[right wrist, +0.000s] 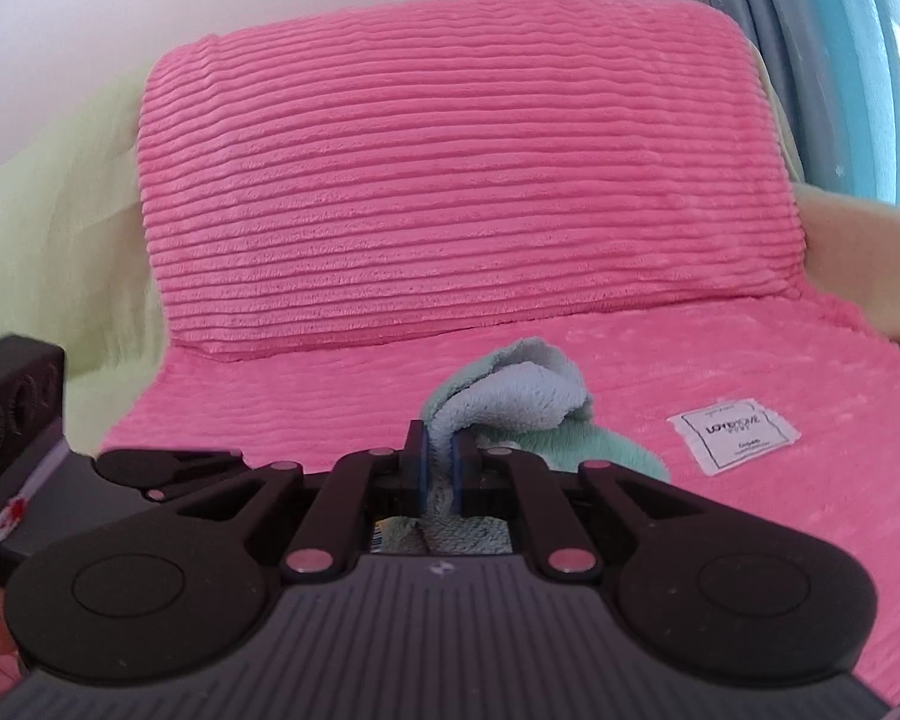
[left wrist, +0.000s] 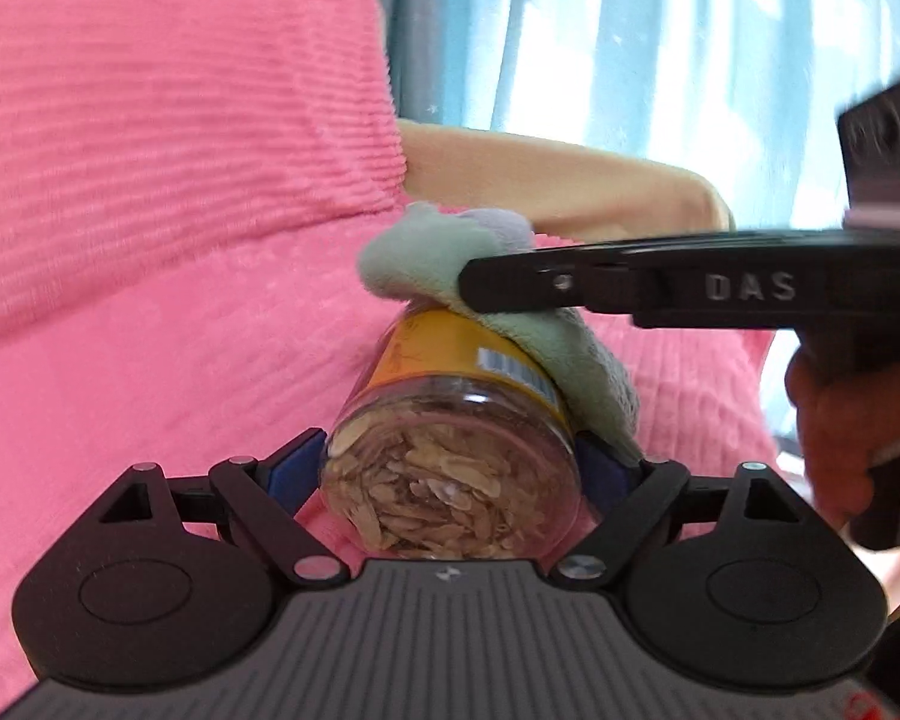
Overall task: Clean container
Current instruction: 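Rotate the jar with the left gripper while the right rubs the cloth over its side, then wipe the cloth across the jar's yellow label with the right gripper while the left holds it, then rub the cloth along the jar side with the right gripper while the left turns the jar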
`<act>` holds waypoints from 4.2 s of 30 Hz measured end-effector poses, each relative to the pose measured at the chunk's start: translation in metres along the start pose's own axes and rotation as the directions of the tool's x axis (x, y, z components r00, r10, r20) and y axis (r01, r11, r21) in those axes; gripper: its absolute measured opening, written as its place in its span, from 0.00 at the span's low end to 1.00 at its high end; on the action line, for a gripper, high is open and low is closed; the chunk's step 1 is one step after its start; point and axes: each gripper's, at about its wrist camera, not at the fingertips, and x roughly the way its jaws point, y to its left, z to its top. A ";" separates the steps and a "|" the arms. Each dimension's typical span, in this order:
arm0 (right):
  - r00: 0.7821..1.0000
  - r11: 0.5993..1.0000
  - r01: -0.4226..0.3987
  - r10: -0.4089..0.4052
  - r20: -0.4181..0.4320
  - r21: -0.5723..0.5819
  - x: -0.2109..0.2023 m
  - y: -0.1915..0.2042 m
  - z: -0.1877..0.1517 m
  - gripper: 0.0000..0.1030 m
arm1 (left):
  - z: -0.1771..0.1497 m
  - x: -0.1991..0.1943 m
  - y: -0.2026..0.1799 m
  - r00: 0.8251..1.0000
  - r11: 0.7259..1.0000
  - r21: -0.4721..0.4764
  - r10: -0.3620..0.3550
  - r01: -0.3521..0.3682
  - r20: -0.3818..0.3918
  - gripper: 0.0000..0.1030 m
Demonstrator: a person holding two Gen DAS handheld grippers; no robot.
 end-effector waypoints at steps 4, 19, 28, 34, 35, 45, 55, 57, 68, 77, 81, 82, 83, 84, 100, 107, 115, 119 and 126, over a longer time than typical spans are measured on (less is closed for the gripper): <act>1.000 1.000 0.006 -0.006 -0.002 -0.011 -0.001 0.001 0.000 0.05 | 0.000 0.003 0.008 0.999 0.996 -0.075 -0.039 0.038 -0.011 0.84; 0.996 0.992 -0.084 0.082 -0.024 -0.092 -0.009 0.024 -0.001 0.06 | -0.011 0.006 -0.043 0.986 0.911 0.379 0.163 -0.162 0.031 0.84; 1.000 0.998 -0.020 0.020 -0.007 -0.058 0.003 0.012 0.002 0.05 | -0.014 0.004 -0.045 0.985 0.903 0.396 0.170 -0.168 0.031 0.84; 1.000 1.000 -0.004 0.004 -0.002 -0.030 0.004 0.005 0.001 0.05 | -0.012 0.003 -0.038 0.989 0.930 0.338 0.150 -0.146 0.013 0.84; 1.000 1.000 -0.003 0.003 -0.003 -0.029 0.004 0.005 0.001 0.05 | -0.010 0.001 -0.034 0.991 0.944 0.303 0.133 -0.131 0.012 0.85; 1.000 1.000 0.001 -0.001 -0.010 -0.025 0.002 0.005 0.001 0.05 | -0.004 -0.002 0.014 0.999 0.994 -0.100 -0.047 0.046 -0.002 0.86; 0.998 0.995 0.064 -0.064 -0.004 -0.073 -0.001 0.009 0.002 0.06 | -0.007 0.002 -0.034 0.989 0.928 0.341 0.141 -0.147 0.042 0.84; 0.998 0.996 0.058 -0.058 -0.003 -0.072 -0.002 0.010 0.001 0.06 | -0.009 0.003 -0.037 0.988 0.919 0.364 0.148 -0.154 0.044 0.84; 0.994 0.986 -0.107 0.105 -0.026 -0.124 -0.003 0.028 0.000 0.05 | -0.010 0.003 -0.036 0.989 0.918 0.368 0.146 -0.147 0.030 0.84; 1.000 1.000 -0.005 0.005 -0.001 0.015 0.001 0.001 0.002 0.05 | -0.007 0.007 -0.027 0.992 0.947 0.302 0.122 -0.112 -0.014 0.84; 1.000 1.000 -0.008 0.008 -0.004 0.012 0.002 -0.001 0.002 0.05 | 0.000 0.003 -0.005 0.999 0.993 0.111 0.033 -0.033 -0.002 0.84; 1.000 1.000 -0.009 0.009 -0.005 0.015 0.002 -0.001 0.002 0.05 | 0.003 0.002 0.002 1.000 0.999 0.053 0.009 -0.009 0.004 0.84; 1.000 1.000 -0.009 0.009 -0.005 0.014 0.002 -0.001 0.002 0.05 | 0.004 0.001 0.008 1.000 1.000 0.001 -0.014 0.014 0.009 0.84; 1.000 1.000 -0.010 0.010 -0.005 0.012 0.002 -0.001 0.002 0.05 | 0.005 0.001 0.014 0.999 0.998 -0.048 -0.035 0.035 0.011 0.84; 1.000 0.999 0.012 -0.013 -0.012 -0.042 -0.006 0.005 0.001 0.06 | -0.004 0.003 -0.025 0.996 0.942 0.324 0.084 -0.092 0.038 0.83; 0.989 0.982 -0.143 0.138 -0.044 -0.121 -0.008 0.034 -0.002 0.06 | -0.006 0.005 -0.023 0.996 0.937 0.337 0.088 -0.093 0.030 0.83; 1.000 1.000 0.012 -0.012 -0.002 -0.025 -0.004 0.000 0.003 0.05 | -0.007 0.007 -0.025 0.995 0.929 0.356 0.096 -0.102 0.036 0.83; 1.000 1.000 0.010 -0.010 0.000 -0.022 -0.004 0.002 0.002 0.05 | -0.006 0.007 -0.025 0.995 0.936 0.337 0.090 -0.096 0.033 0.83; 1.000 1.000 0.011 -0.011 -0.002 -0.013 -0.002 0.003 0.000 0.05 | 0.003 0.002 0.016 0.999 0.999 -0.003 -0.046 0.046 0.009 0.86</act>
